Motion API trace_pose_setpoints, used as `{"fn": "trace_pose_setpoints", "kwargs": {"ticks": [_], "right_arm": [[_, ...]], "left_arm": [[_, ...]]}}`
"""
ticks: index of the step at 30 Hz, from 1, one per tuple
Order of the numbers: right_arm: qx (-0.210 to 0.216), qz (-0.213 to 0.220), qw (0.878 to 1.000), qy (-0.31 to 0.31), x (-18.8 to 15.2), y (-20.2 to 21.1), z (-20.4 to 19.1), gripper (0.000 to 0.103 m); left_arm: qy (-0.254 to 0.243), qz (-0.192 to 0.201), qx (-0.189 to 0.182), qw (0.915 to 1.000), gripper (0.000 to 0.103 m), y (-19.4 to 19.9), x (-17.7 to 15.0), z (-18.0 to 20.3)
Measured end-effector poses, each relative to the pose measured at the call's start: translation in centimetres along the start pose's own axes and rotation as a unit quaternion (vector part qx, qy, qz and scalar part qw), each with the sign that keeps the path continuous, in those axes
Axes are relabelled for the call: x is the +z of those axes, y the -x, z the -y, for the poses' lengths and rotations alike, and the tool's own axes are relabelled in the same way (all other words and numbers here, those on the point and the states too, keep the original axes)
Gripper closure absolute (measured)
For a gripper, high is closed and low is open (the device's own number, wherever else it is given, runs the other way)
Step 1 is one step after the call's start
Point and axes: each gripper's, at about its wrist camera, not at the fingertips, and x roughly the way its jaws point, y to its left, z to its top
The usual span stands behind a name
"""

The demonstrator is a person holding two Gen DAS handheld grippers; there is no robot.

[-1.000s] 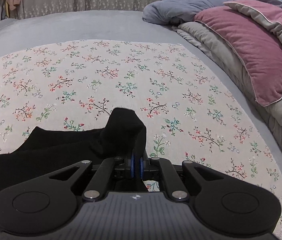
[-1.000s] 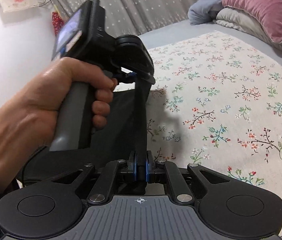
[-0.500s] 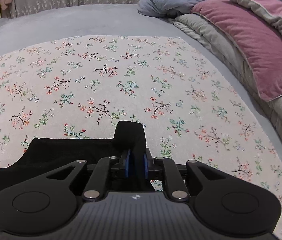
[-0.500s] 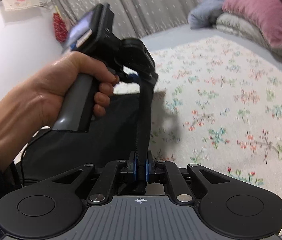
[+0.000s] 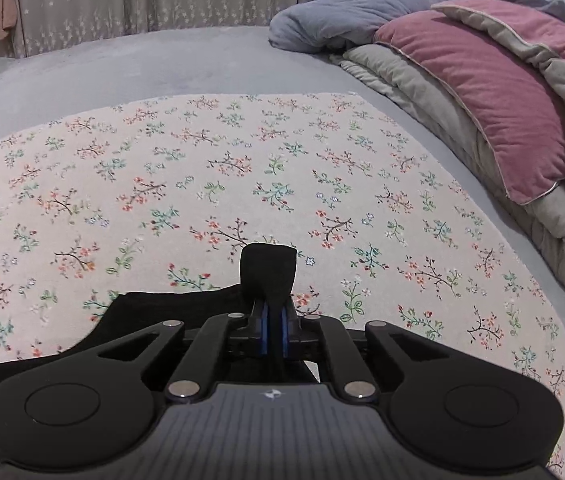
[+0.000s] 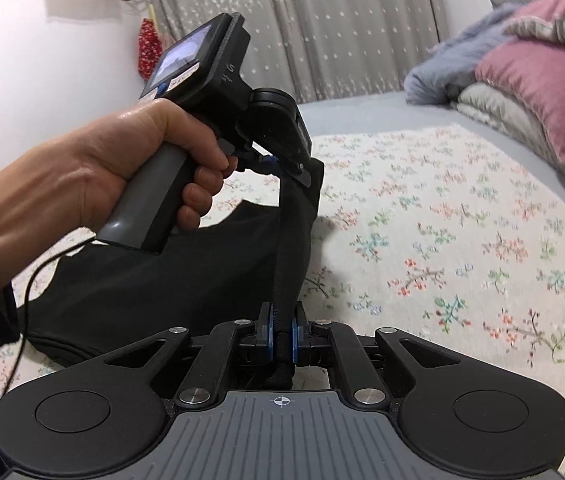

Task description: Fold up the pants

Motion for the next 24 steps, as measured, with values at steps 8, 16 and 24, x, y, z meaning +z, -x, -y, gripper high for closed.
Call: {"fn": "trace_pose_setpoints", "kwargs": {"ticks": [8, 16, 24], "right_arm": [[-0.01, 0.046, 0.996, 0.08, 0.2, 0.3, -5.2, 0.095], [0.018, 0.074, 0.991, 0.109, 0.9, -0.3, -9.7, 0.095], [0.023, 0.077, 0.988, 0.133, 0.3, -1.4, -11.9, 0.095]], "left_arm": [[0.005, 0.018, -0.015, 0.9997, 0.096, 2.5, 0.6, -2.3], [0.01, 0.035, -0.021, 0.9991, 0.096, 4.4, 0.5, -5.4], [0.012, 0.042, -0.026, 0.9987, 0.097, 5.3, -0.3, -8.9]]}}
